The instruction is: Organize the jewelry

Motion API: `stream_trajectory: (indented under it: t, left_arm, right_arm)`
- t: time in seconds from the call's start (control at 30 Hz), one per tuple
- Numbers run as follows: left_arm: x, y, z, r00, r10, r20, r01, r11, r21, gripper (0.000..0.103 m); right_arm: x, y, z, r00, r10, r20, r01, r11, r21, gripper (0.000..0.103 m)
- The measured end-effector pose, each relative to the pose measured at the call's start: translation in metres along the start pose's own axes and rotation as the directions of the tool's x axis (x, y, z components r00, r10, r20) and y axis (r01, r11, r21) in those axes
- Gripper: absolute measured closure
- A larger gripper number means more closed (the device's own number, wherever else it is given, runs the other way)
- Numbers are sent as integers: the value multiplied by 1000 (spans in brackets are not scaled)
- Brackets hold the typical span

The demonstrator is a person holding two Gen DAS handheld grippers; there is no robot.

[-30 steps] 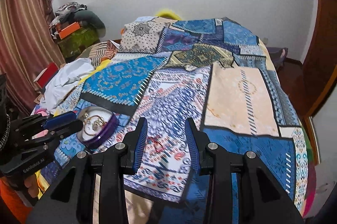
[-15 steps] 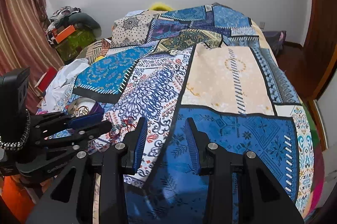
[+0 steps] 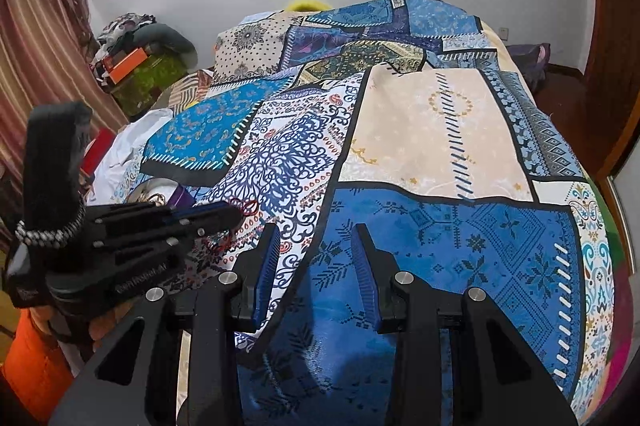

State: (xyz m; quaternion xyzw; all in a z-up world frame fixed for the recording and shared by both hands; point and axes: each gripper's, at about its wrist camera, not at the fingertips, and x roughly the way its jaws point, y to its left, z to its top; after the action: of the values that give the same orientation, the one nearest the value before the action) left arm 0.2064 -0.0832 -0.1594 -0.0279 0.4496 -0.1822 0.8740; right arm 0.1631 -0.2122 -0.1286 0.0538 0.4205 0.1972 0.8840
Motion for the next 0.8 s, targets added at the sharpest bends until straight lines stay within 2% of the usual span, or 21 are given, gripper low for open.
stream_trajectory:
  t: [0.37, 0.57, 0.8]
  left_arm:
    - [-67, 22, 2, 989, 3, 150, 4, 999, -45, 98]
    - [-79, 37, -12, 984, 41, 175, -31, 998, -59, 98]
    - [-86, 57, -29, 981, 66, 183, -51, 995, -85, 98]
  right_arm:
    - [13, 33, 2, 999, 38, -31, -40, 996, -77, 70]
    - [33, 62, 0, 996, 45, -78, -56, 988, -145, 70]
    - [55, 84, 4, 994, 0, -112, -25, 974, -227, 70]
